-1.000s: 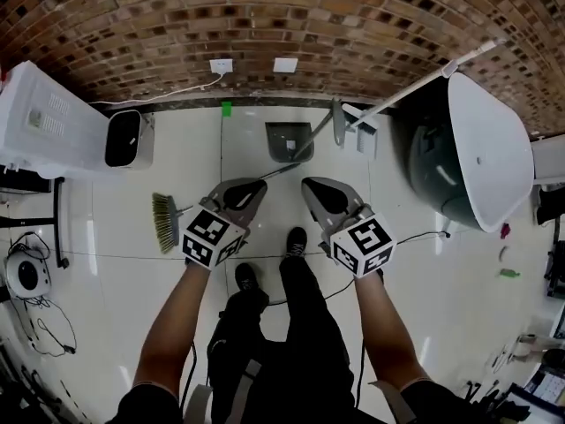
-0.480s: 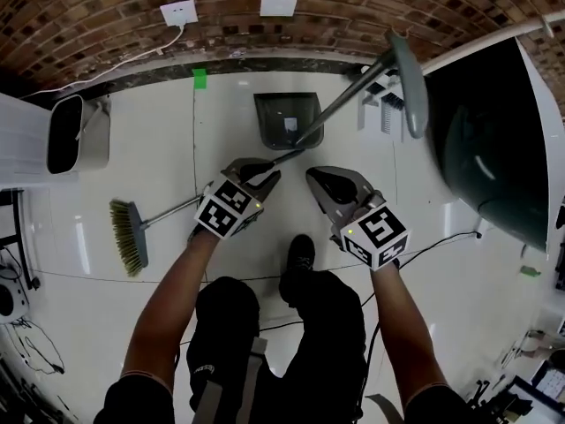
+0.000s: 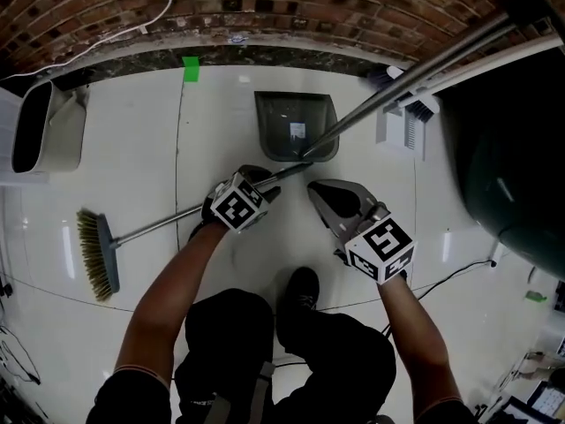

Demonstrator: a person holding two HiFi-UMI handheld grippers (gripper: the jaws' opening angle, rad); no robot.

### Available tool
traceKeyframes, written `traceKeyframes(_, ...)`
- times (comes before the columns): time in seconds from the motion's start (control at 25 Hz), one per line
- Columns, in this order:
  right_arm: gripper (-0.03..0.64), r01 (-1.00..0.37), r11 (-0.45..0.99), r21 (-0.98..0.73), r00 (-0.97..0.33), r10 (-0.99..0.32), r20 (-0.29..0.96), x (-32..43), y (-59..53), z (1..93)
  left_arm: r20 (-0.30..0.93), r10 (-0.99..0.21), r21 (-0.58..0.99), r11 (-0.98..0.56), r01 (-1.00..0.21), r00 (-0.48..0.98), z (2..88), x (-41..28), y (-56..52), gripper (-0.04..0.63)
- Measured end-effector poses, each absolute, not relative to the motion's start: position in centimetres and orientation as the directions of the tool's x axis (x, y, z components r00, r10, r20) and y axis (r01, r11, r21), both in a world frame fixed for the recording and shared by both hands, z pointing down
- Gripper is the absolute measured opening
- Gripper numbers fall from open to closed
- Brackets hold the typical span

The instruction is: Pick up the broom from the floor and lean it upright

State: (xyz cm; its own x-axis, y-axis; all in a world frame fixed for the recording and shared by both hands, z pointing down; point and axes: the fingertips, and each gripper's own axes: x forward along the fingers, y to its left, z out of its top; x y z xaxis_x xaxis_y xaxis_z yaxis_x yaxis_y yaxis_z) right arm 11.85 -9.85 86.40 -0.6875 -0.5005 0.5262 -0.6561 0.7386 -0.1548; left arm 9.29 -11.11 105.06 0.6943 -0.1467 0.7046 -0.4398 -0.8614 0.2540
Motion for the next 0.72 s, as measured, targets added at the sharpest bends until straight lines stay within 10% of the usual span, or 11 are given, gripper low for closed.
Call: traceKeyframes(0.72,0.005,-0.671,0.712,-0.206,-0.684,-0.487,0.543,12.1,-8.0,90.6,0.833,-0.052,0.203,-0.898,-0.391,0.551,115.6,8.2,-10.4,0.155)
